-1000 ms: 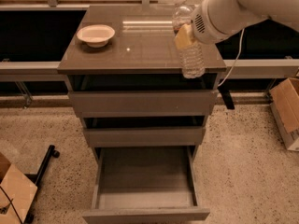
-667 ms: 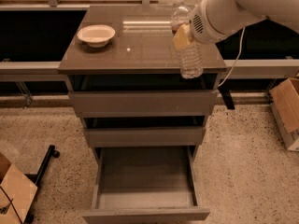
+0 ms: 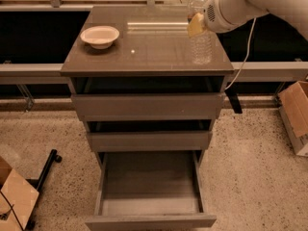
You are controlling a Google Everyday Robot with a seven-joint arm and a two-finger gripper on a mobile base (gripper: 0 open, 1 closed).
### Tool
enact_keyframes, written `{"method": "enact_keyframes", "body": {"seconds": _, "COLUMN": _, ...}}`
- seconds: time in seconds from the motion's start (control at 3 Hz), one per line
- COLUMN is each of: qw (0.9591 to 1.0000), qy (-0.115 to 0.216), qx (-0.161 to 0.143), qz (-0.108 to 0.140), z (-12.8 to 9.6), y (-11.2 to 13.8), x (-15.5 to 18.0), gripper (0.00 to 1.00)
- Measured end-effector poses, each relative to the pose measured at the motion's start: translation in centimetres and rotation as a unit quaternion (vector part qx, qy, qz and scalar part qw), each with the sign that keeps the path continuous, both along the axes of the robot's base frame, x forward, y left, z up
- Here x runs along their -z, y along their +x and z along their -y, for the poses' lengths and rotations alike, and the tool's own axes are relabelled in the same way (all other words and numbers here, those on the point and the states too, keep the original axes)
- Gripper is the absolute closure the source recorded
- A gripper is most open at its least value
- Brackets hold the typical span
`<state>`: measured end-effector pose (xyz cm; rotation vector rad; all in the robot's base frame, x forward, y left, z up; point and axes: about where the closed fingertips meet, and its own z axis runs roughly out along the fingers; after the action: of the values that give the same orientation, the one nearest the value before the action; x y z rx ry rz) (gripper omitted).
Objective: Pick water bottle from bottom drawer and place on counter
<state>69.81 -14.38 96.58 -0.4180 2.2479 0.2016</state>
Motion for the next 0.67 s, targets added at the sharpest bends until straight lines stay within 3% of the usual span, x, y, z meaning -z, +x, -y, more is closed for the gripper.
{"method": "enact_keyframes", "body": {"seconds": 0.67, "qw": 0.9994, "qy": 0.03, "qx": 0.007, "qz": -0.018, "z": 2.5, "y": 8.5, "x": 3.4, "gripper": 1.0}}
